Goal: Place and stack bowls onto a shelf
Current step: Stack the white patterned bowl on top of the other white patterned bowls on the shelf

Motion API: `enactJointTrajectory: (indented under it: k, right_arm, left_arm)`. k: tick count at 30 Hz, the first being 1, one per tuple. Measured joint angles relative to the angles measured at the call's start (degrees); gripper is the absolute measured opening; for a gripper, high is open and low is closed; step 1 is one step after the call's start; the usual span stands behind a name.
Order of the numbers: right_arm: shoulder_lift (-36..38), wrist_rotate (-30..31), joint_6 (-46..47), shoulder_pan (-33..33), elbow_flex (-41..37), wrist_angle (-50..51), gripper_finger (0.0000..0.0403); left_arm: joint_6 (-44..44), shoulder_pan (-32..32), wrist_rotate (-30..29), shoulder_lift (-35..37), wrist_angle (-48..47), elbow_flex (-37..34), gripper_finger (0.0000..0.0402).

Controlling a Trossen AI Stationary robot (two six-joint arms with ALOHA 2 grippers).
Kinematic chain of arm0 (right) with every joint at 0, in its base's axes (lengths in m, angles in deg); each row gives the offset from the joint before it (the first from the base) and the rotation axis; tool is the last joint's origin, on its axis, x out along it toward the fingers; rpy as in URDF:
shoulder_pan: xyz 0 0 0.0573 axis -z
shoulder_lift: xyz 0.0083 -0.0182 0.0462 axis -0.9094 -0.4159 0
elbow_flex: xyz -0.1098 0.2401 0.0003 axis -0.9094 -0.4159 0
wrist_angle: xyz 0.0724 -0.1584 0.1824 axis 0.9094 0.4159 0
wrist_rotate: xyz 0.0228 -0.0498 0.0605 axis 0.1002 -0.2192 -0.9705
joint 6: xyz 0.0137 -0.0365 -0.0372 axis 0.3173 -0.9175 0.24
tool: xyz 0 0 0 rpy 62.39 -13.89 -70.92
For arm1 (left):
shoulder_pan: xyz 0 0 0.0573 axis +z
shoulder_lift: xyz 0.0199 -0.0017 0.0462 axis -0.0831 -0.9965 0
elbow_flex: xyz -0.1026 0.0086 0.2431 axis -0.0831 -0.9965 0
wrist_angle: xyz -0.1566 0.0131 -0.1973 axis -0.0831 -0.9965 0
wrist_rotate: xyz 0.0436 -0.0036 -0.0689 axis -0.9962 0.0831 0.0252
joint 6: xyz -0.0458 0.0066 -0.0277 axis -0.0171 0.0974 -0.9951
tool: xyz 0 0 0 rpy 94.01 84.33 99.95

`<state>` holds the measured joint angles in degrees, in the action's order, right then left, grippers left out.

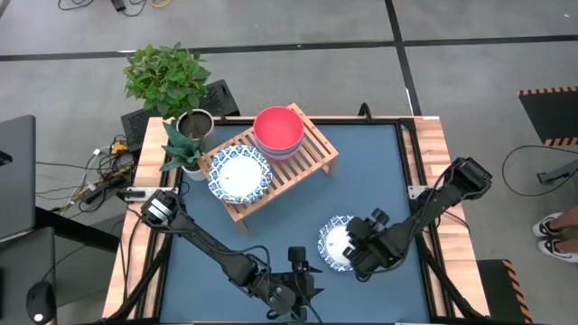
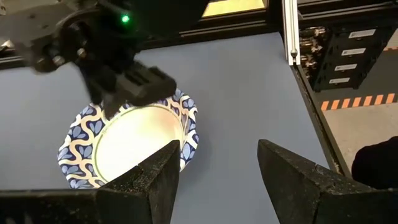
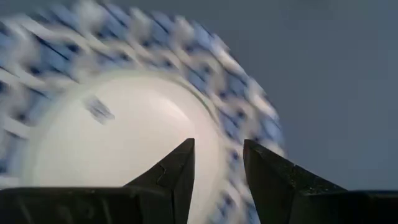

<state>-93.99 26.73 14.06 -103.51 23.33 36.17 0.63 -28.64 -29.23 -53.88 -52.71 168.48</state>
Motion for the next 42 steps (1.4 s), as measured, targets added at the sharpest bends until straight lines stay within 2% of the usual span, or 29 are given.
enactJointTrajectory:
  k: [3, 5, 8, 11, 15, 17, 23, 29, 34, 38, 42]
  right_arm:
    - [0.0, 2.4, -8.8, 1.5, 0.0, -7.2, 0.0164]
    - [0.0, 3.5, -9.6, 2.1, 0.3, -7.2, 0.0163]
    - [0.0, 3.7, -1.6, 2.6, 0.7, 1.8, 0.0154]
    - [0.0, -0.8, 6.7, 3.1, 0.2, 12.4, 0.0141]
    - [0.0, -7.1, 11.0, 3.3, -1.7, 15.2, 0.0126]
    - [0.0, -9.8, 11.9, 2.8, -3.8, 13.2, 0.0122]
    - [0.2, -13.2, 8.7, 1.6, -10.2, -3.7, 0.0118]
    - [0.0, -7.8, 5.3, 1.4, -7.3, -8.9, 0.0118]
    - [0.4, -4.7, -5.5, 2.0, -4.6, -15.7, 0.0118]
    - [0.4, -3.7, -12.6, 3.6, -3.7, -20.3, 0.0118]
    - [0.4, -3.5, -14.1, 4.9, -3.6, -21.2, 0.0118]
  left_arm:
    - [0.0, 0.0, 0.0, 0.0, 0.0, 0.0, 0.0200]
    - [0.0, 0.0, 0.0, 0.0, -0.1, 0.0, 0.0200]
    - [-0.3, 0.0, 0.0, 0.0, -0.4, 0.0, 0.0200]
    - [-0.6, -0.1, 0.0, 0.0, -0.6, 0.0, 0.0200]
    - [-0.7, -0.1, 0.0, 0.0, -0.6, 0.0, 0.0200]
    - [-0.7, -0.1, 0.0, 0.0, -0.5, 0.0, 0.0200]
    - [-1.5, -0.1, 0.0, 0.0, -0.5, 0.0, 0.0200]
    - [-2.1, 0.1, 0.0, 0.0, -1.8, 0.0, 0.0200]
    - [-4.8, 0.9, 0.5, 0.0, -6.2, 0.0, 0.0200]
    - [-3.5, 1.4, 4.1, 0.0, -10.0, 0.0, 0.0200]
    - [-1.7, 1.4, 9.8, 0.0, -14.4, 0.0, 0.0200]
